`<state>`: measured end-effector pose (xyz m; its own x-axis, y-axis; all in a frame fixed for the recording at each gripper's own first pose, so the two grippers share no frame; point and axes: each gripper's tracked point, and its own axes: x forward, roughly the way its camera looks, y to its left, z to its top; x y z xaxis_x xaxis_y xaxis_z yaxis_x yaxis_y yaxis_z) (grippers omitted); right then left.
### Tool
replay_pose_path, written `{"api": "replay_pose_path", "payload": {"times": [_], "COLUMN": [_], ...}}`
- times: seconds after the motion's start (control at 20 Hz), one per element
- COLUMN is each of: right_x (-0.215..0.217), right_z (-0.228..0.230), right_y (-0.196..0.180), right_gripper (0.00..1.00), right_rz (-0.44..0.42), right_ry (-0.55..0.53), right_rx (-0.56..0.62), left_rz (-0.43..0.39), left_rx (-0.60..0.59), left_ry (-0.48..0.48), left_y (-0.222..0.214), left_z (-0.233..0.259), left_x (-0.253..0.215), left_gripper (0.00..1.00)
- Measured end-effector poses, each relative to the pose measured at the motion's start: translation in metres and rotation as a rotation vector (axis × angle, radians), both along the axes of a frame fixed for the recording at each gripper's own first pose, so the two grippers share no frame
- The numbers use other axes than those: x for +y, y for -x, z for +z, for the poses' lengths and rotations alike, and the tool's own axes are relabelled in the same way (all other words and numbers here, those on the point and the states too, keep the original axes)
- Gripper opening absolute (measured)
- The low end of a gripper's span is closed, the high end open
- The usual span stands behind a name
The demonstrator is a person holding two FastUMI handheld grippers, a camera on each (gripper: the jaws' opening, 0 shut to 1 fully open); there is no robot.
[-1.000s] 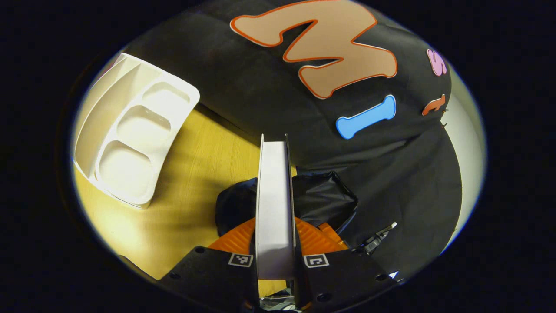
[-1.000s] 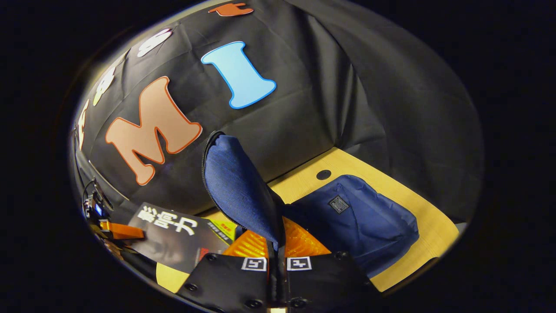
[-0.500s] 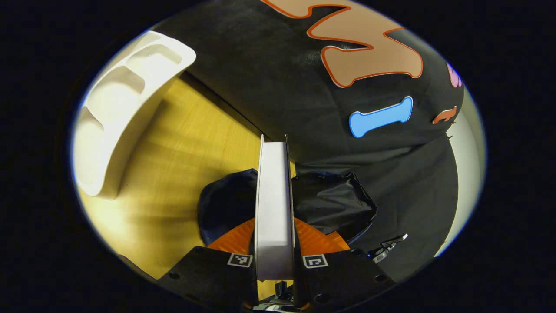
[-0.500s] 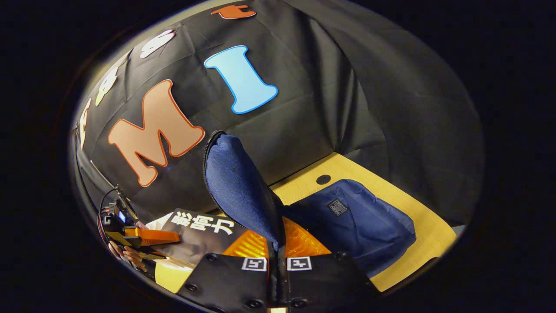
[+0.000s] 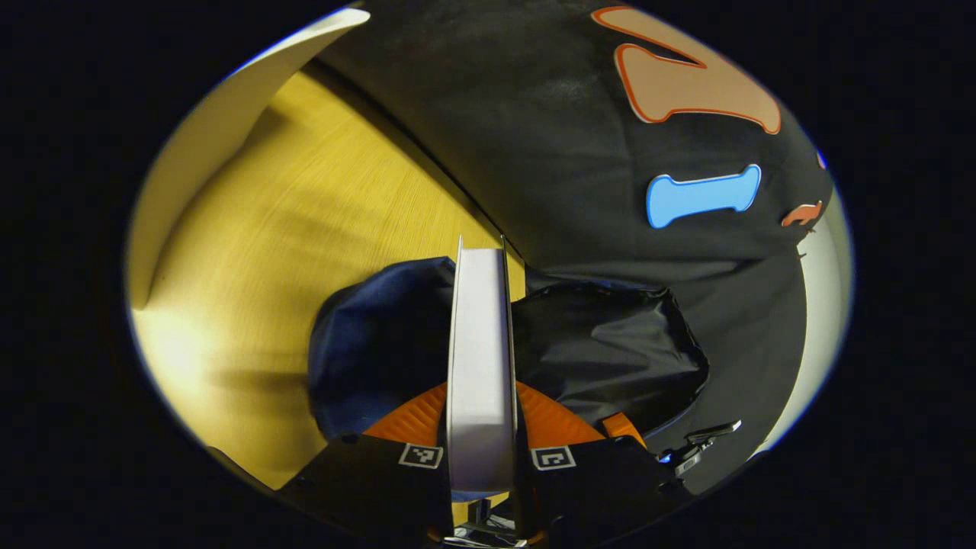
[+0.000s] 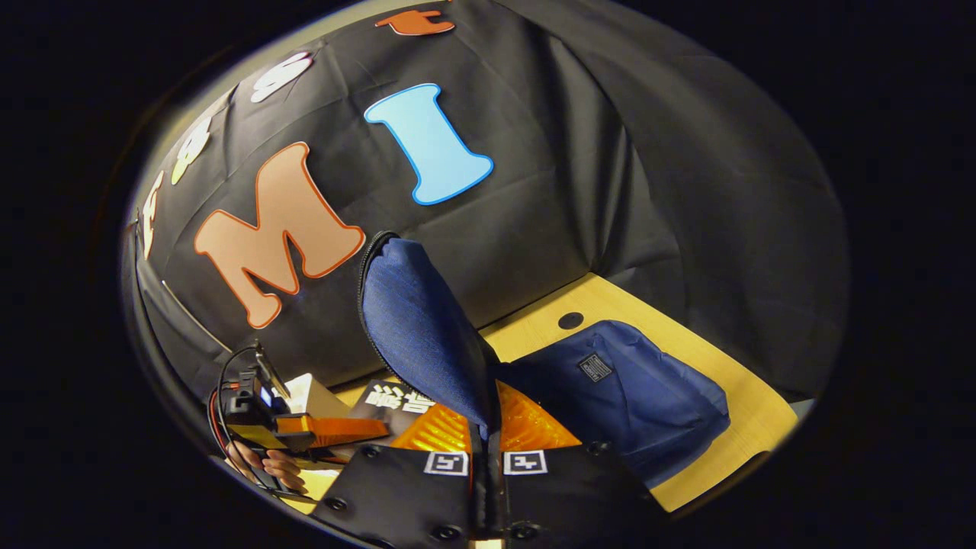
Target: Open the schoolbag, grab two books from the bookshelf and put them into the schoolbag.
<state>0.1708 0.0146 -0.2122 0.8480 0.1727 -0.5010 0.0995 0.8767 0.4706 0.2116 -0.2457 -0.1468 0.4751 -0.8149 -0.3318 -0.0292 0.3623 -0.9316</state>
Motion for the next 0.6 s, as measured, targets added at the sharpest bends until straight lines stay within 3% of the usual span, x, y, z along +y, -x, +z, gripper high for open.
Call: {"api": "replay_pose_path", "payload": {"times": [0.6], "right_x": [0.002], "right_z": [0.009], "right_y": [0.000], "right_gripper": [0.05], "right_rz": [0.023], "right_ry": [0.014], "right_rx": [-0.021], "left_rz": [0.030], "left_rx": [0.065], "left_ry": [0.133], "left_y": [0.006], "left_z": [-0.020], "left_x": [-0.073], "left_gripper": [0.28]}}
